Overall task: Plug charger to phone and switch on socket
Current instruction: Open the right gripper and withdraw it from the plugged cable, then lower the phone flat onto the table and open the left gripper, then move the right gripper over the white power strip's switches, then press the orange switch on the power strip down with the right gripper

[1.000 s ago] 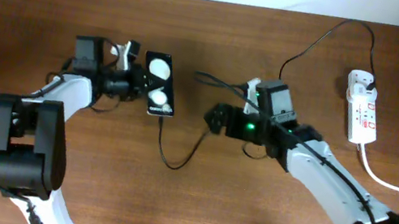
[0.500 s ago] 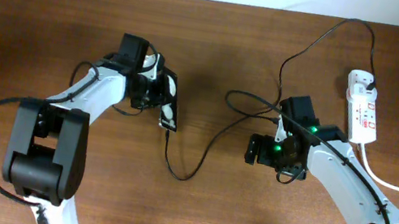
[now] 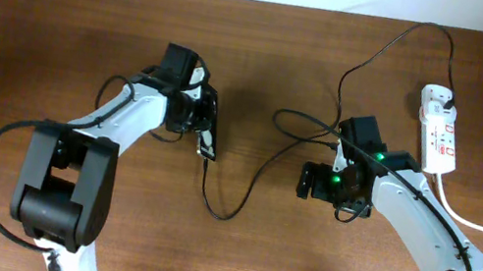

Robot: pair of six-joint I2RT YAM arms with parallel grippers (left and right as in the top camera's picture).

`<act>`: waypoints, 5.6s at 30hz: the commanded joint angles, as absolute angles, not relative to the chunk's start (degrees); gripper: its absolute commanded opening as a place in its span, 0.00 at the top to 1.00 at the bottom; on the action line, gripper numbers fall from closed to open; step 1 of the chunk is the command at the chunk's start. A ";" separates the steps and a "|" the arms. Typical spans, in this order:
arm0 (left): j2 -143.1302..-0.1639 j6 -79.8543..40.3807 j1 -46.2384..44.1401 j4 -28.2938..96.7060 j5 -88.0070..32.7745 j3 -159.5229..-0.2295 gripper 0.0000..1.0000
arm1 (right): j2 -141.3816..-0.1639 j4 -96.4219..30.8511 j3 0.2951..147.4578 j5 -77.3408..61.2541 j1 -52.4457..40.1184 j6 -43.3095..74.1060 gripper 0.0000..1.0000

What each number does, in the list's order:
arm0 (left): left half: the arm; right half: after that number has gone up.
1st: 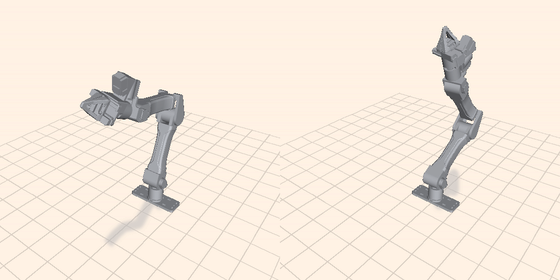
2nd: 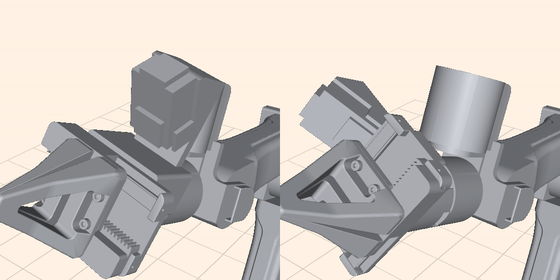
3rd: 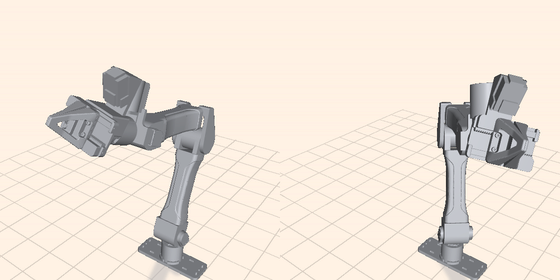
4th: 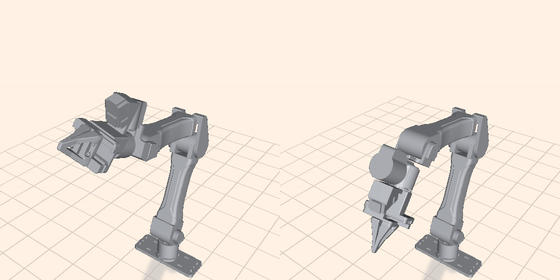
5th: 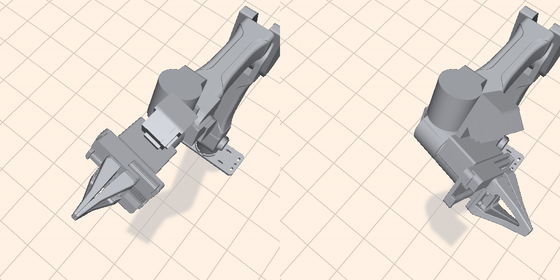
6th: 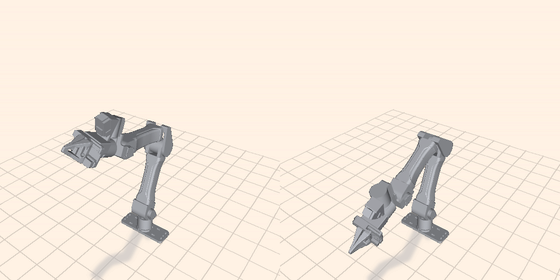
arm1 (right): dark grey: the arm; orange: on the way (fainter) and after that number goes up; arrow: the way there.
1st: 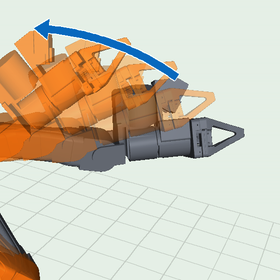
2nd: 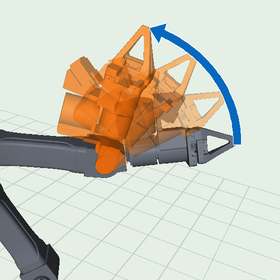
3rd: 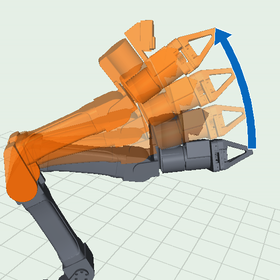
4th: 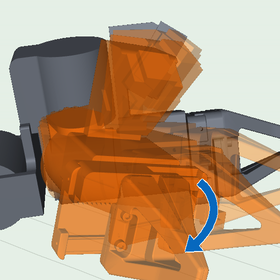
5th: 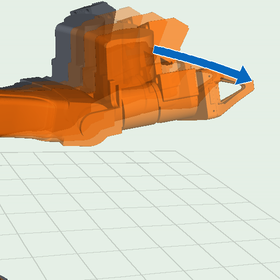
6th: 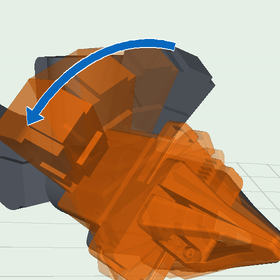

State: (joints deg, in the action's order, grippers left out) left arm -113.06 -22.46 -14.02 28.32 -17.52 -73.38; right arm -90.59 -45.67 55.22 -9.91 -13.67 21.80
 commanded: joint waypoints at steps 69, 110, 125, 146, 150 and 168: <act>-112.81 -21.80 -4.49 29.43 -12.16 -74.26 0.01 | -92.29 -77.87 104.25 -0.67 -1.50 25.96 0.96; -112.81 -21.78 -3.95 29.43 -12.16 -74.26 0.01 | -134.06 -58.35 108.53 4.34 24.77 25.98 0.01; -112.81 -21.80 -3.97 29.43 -12.16 -74.26 0.01 | -135.61 -56.05 106.19 -0.23 24.77 25.96 0.01; -112.81 -21.78 -3.97 29.43 -12.16 -74.26 0.01 | -135.61 -58.06 105.54 -1.06 24.77 25.91 0.01; -112.81 -21.80 -3.97 29.43 -12.16 -74.26 0.01 | -135.61 -59.57 105.54 -1.08 24.77 25.93 0.01; -112.81 -21.78 -3.97 29.43 -12.16 -74.26 0.01 | -135.61 -56.27 105.54 -2.57 23.64 23.07 0.01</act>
State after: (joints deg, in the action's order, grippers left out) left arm -113.06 -22.06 -4.32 29.41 -12.36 -73.52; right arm -132.49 -56.75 108.36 -0.08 26.04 25.50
